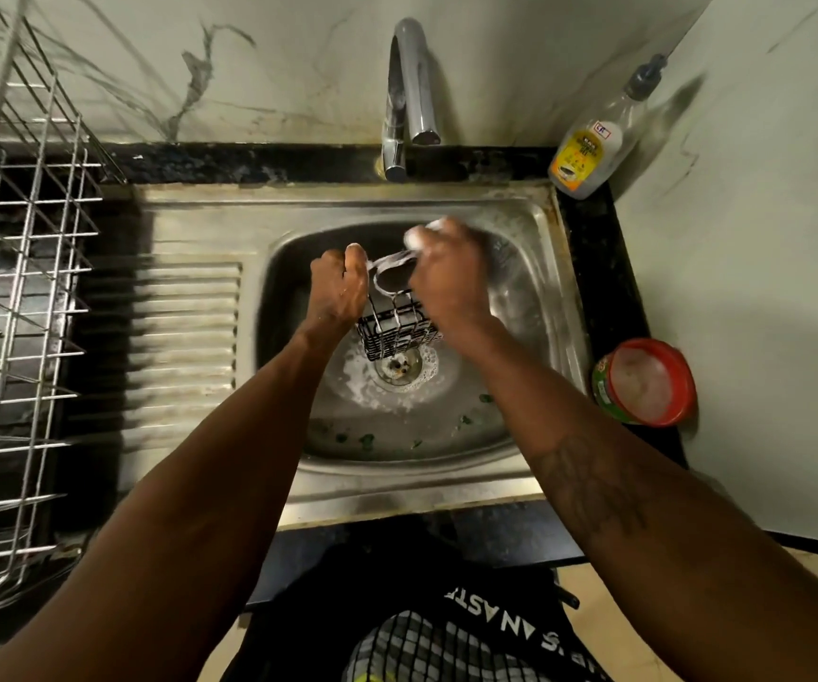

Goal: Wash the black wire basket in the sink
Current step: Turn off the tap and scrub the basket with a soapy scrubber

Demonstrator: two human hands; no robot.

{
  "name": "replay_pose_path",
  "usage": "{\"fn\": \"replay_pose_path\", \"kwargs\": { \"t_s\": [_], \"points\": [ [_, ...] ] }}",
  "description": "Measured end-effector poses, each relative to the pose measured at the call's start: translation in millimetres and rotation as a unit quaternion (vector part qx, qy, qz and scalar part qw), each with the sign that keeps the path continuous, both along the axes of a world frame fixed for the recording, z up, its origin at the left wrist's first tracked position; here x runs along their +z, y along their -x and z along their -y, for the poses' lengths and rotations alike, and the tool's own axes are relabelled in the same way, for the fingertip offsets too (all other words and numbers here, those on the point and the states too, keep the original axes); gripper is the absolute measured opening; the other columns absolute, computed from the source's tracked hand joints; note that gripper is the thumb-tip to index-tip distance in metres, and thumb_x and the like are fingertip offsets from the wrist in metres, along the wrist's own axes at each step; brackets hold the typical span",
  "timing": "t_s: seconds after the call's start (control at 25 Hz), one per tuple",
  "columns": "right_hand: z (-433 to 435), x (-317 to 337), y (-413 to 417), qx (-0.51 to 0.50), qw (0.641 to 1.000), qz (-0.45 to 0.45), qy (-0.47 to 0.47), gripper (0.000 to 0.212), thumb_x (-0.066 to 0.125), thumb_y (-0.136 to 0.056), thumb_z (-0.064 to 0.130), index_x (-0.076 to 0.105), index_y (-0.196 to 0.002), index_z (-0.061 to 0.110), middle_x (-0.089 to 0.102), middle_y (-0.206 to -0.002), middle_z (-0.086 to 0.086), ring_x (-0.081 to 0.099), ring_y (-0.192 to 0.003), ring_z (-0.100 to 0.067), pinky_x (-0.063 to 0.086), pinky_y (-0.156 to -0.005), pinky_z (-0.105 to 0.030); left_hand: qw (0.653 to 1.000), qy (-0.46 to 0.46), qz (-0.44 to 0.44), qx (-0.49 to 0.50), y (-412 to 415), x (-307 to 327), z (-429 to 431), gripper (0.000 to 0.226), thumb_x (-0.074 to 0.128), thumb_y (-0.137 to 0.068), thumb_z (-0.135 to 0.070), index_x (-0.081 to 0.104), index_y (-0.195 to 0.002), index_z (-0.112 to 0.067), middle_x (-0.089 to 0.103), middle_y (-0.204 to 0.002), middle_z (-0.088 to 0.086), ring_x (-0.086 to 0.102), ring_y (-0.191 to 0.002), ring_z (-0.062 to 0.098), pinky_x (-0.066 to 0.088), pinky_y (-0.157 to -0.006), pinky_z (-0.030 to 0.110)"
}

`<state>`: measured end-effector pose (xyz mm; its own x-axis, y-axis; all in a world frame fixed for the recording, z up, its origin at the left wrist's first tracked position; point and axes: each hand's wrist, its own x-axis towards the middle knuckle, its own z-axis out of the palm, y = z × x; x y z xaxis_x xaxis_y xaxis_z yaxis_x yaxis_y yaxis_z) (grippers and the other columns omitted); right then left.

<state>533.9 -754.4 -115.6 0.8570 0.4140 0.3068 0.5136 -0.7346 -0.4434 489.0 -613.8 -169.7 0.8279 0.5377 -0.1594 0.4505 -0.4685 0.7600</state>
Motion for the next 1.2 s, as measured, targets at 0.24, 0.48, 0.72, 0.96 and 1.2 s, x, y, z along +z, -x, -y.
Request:
{"fn": "replay_pose_path", "kwargs": {
  "t_s": [0.24, 0.48, 0.72, 0.96, 1.2],
  "points": [
    [-20.9, -3.1, 21.3, 0.097, 0.994, -0.018, 0.044, 0.023, 0.065, -0.084, 0.004, 0.075, -0.104, 0.008, 0.064, -0.1, -0.012, 0.062, -0.086, -0.023, 0.049, -0.067, -0.023, 0.997, 0.046, 0.063, 0.007, 0.7, -19.9, -5.9, 0.038, 0.041, -0.097, -0.027, 0.059, -0.073, -0.003, 0.051, -0.065, 0.01, 0.048, -0.06, 0.027, 0.037, -0.062, 0.039],
    [45.4, 3.1, -27.8, -0.154, 0.981, -0.118, 0.022, 0.026, 0.061, -0.085, 0.003, 0.071, -0.109, 0.005, 0.069, -0.105, -0.017, 0.065, -0.095, -0.033, 0.05, -0.08, -0.036, 0.994, 0.076, 0.06, 0.055, 2.3, -1.6, 2.5, 0.042, 0.043, -0.098, -0.036, 0.058, -0.07, -0.009, 0.046, -0.066, 0.0, 0.044, -0.066, 0.014, 0.039, -0.065, 0.041],
    [46.5, 12.7, -30.2, -0.238, 0.903, -0.31, -0.179, 0.017, 0.065, -0.092, 0.01, 0.076, -0.104, 0.015, 0.074, -0.078, 0.002, 0.074, -0.064, -0.015, 0.063, -0.066, -0.034, 0.991, 0.097, 0.083, 0.036, -1.6, 7.8, 6.1, 0.057, 0.04, -0.105, -0.045, 0.058, -0.062, -0.013, 0.06, -0.059, 0.003, 0.058, -0.053, 0.017, 0.049, -0.052, 0.035],
    [24.2, 22.9, -19.4, -0.129, 0.965, -0.208, -0.1, 0.02, 0.073, -0.08, 0.017, 0.079, -0.099, 0.017, 0.078, -0.089, 0.0, 0.072, -0.075, -0.014, 0.061, -0.073, -0.028, 0.99, -0.013, 0.111, -0.082, -21.0, 30.0, 38.9, 0.071, 0.029, -0.106, -0.053, 0.064, -0.062, -0.01, 0.066, -0.056, 0.005, 0.063, -0.048, 0.017, 0.054, -0.053, 0.035],
    [1.4, 15.7, 4.9, -0.052, 0.992, -0.111, -0.009, 0.029, 0.057, -0.084, 0.023, 0.077, -0.105, 0.019, 0.07, -0.094, -0.006, 0.064, -0.078, -0.02, 0.048, -0.066, -0.027, 0.992, 0.025, 0.092, 0.081, -25.1, 29.7, 39.0, 0.061, 0.044, -0.104, -0.042, 0.068, -0.067, 0.0, 0.07, -0.071, 0.021, 0.066, -0.064, 0.033, 0.05, -0.064, 0.039]
  ]
}}
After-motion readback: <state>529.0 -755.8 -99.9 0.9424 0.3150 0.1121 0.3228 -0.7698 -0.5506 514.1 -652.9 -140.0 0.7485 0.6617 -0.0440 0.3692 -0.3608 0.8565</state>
